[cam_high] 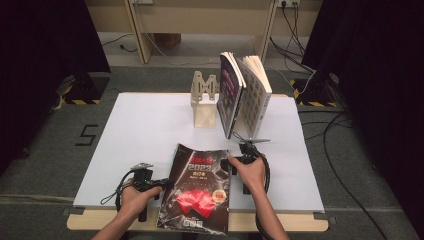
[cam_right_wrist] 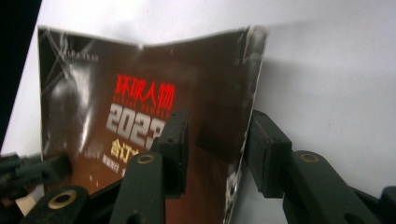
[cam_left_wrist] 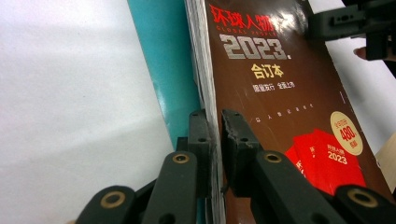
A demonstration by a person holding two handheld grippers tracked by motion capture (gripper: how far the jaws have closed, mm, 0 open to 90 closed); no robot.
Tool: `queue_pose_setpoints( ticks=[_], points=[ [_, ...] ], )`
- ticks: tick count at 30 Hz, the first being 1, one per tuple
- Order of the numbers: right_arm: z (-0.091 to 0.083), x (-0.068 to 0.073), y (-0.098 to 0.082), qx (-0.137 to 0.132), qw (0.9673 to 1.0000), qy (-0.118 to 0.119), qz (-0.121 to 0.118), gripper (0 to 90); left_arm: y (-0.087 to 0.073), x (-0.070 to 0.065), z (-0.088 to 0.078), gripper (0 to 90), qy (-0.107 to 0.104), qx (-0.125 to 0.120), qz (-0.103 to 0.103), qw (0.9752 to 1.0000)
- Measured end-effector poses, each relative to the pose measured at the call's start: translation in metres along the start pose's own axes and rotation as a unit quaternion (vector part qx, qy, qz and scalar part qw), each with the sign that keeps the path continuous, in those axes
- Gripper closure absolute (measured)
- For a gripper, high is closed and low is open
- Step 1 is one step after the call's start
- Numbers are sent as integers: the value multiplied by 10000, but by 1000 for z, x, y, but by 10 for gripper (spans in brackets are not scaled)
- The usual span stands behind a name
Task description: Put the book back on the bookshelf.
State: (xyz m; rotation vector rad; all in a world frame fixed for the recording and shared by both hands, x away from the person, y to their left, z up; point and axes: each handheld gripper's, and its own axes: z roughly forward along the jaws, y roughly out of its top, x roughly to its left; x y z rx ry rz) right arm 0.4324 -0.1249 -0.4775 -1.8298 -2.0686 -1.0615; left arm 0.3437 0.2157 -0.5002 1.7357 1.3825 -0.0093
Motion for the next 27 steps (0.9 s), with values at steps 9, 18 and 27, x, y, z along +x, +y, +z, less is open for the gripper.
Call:
queue_pose_setpoints(
  ticks=[9,18,27],
  points=[
    [2,2,-6,99,9999,75,30,684,0,-1,0,819,34,3,47,10000],
    [-10,7,-1,326,9981,493,-148,868,2,-2,0,818,24,41,155,9999],
    [-25,20,-3,-235,9983,429,-309,873,8,-2,-5,783,-30,-155,182,9997]
  ],
)
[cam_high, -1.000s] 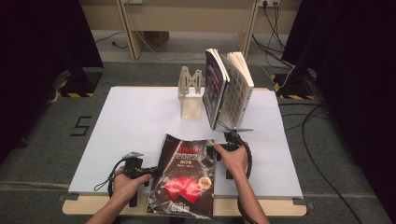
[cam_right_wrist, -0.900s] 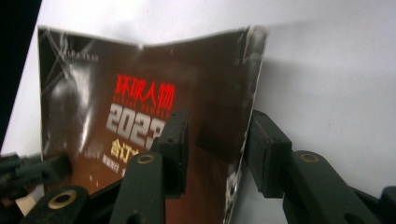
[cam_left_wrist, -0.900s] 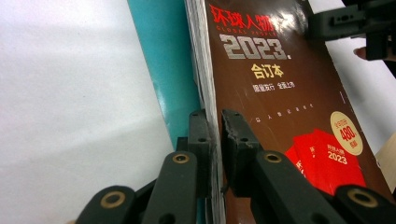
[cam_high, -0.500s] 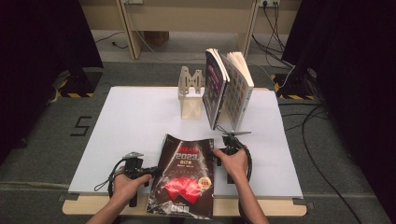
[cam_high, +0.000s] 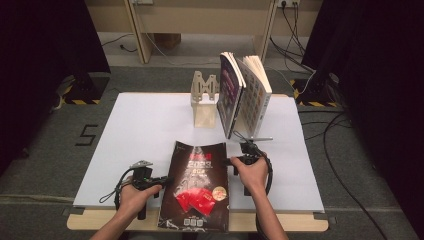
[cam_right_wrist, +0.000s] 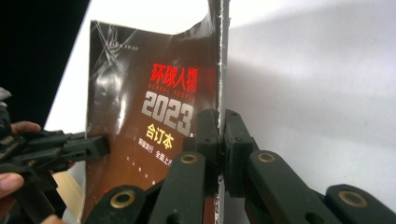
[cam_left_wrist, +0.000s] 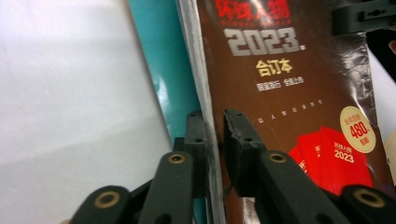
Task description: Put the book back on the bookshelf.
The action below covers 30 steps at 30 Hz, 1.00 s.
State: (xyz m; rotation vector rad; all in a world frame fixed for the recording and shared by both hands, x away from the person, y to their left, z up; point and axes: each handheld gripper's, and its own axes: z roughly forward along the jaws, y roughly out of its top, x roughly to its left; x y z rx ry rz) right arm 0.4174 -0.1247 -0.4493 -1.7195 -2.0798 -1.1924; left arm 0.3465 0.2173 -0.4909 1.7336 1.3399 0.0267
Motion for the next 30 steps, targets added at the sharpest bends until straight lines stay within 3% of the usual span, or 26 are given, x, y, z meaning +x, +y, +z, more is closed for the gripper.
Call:
queue_pose_setpoints(
  ticks=[4,9,12,18,23,26,30],
  points=[
    [-15,10,4,-395,9992,30,-71,873,5,-3,-3,686,134,-160,198,9996],
    [-33,23,11,-900,9958,-18,-190,875,11,-7,-11,525,216,-433,145,9987],
    [-42,29,15,-1150,9925,-263,-310,874,14,-8,-14,433,310,-561,175,9978],
    [-55,43,20,-1642,9843,-450,-468,874,17,-12,-15,406,191,-674,179,9974],
    [-64,53,26,-1959,9755,-771,-639,874,18,-12,-15,393,206,-727,243,9968],
    [-67,58,28,-2117,9717,-793,-689,875,20,-12,-15,389,174,-804,183,9964],
    [-67,63,31,-2303,9659,-881,-789,874,23,-14,-17,379,236,-912,249,9952]
  ],
)
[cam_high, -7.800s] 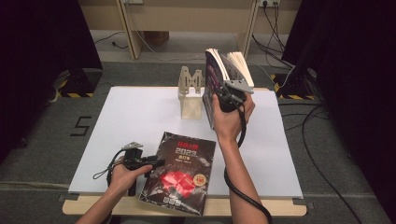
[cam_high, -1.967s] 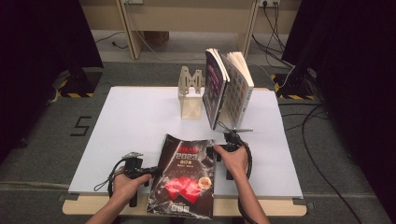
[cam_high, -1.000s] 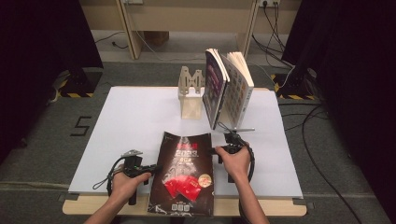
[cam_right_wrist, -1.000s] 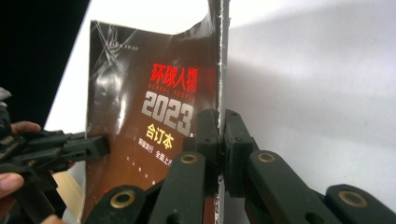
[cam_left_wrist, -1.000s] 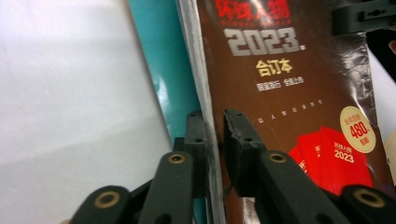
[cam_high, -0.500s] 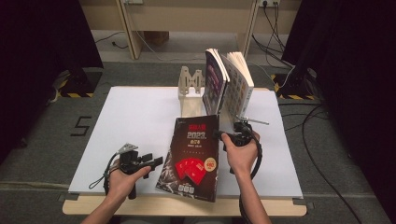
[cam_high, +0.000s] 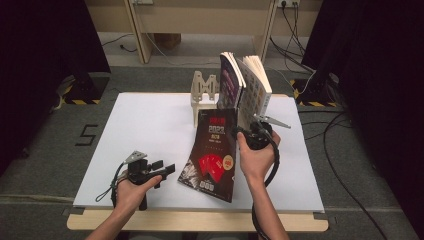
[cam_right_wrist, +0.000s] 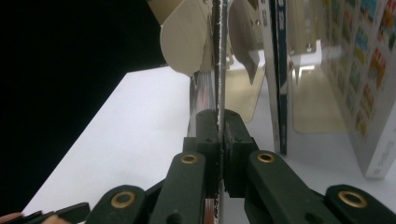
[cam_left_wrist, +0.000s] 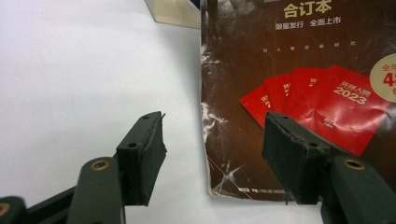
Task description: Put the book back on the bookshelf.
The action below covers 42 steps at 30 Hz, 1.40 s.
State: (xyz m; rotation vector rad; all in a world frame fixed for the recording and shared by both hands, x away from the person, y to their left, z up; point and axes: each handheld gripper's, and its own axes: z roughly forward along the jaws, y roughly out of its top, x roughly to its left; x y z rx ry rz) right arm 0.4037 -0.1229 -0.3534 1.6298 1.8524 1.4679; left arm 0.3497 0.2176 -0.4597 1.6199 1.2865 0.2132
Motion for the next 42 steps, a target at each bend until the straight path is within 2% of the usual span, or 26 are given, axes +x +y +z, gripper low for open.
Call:
queue_pose_setpoints(
  ticks=[4,6,9,11,15,17,25,35,42],
  points=[
    [3,6,2,-180,9998,39,-47,875,1,-2,1,439,-110,-41,198,9997],
    [4,9,4,-260,9996,-2,-89,874,2,-4,1,466,-87,-46,319,9994],
    [5,12,6,-355,9993,-1,-101,875,2,-5,3,477,-145,-19,384,9992],
    [5,15,8,-426,9990,-18,-116,874,2,-6,4,480,-111,-17,406,9991],
    [7,20,11,-539,9984,-30,-193,875,4,-7,5,475,-235,-53,260,9994],
    [8,22,12,-606,9978,-25,-251,875,5,-8,6,473,-251,-74,336,9991],
    [13,30,18,-840,9958,-32,-371,874,9,-14,10,471,-338,-98,426,9985],
    [19,34,26,-938,9946,-105,-421,875,11,-14,13,470,-353,-123,376,9986],
    [23,35,31,-1046,9937,-117,-380,875,20,-18,15,466,-385,-192,400,9983]
  ],
)
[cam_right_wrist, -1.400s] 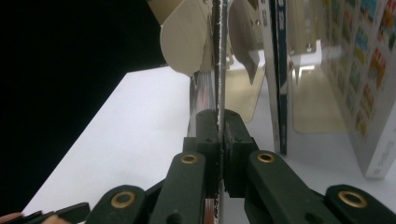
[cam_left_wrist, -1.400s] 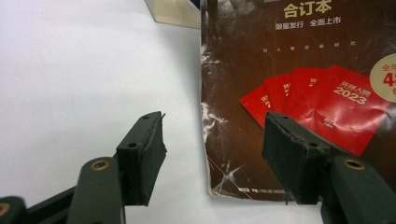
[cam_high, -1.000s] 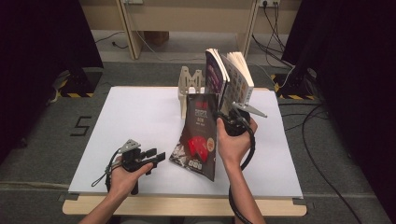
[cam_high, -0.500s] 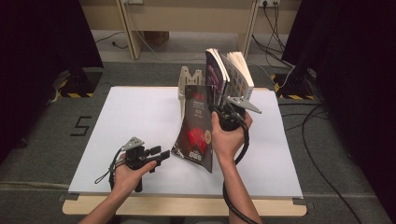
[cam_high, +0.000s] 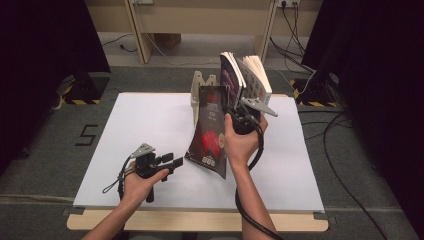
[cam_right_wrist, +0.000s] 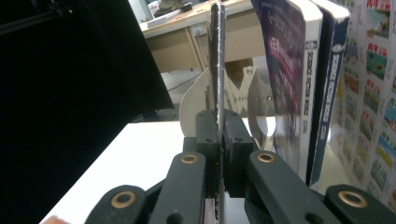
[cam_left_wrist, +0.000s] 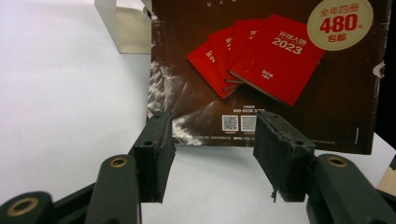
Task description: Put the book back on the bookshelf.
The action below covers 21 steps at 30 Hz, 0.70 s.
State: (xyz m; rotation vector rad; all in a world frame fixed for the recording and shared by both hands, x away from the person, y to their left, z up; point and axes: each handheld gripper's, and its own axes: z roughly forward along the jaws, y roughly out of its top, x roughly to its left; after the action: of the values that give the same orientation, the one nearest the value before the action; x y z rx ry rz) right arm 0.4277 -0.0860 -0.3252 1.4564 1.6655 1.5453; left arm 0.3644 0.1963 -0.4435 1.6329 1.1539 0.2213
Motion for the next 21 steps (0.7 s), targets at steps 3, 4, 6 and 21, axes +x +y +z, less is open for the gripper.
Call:
queue_pose_setpoints(
  ticks=[3,4,6,21],
  points=[
    [2,1,3,-65,10000,-15,-15,874,4,-2,2,464,-22,-15,37,10000],
    [3,2,4,-92,10000,-12,-9,875,5,-3,3,464,-45,-22,25,10000],
    [4,3,6,-143,9999,-31,-42,874,7,-4,5,463,-54,-16,45,10000],
    [17,13,15,-292,9995,-80,-116,872,46,-21,25,430,-192,-83,352,9992]
  ],
)
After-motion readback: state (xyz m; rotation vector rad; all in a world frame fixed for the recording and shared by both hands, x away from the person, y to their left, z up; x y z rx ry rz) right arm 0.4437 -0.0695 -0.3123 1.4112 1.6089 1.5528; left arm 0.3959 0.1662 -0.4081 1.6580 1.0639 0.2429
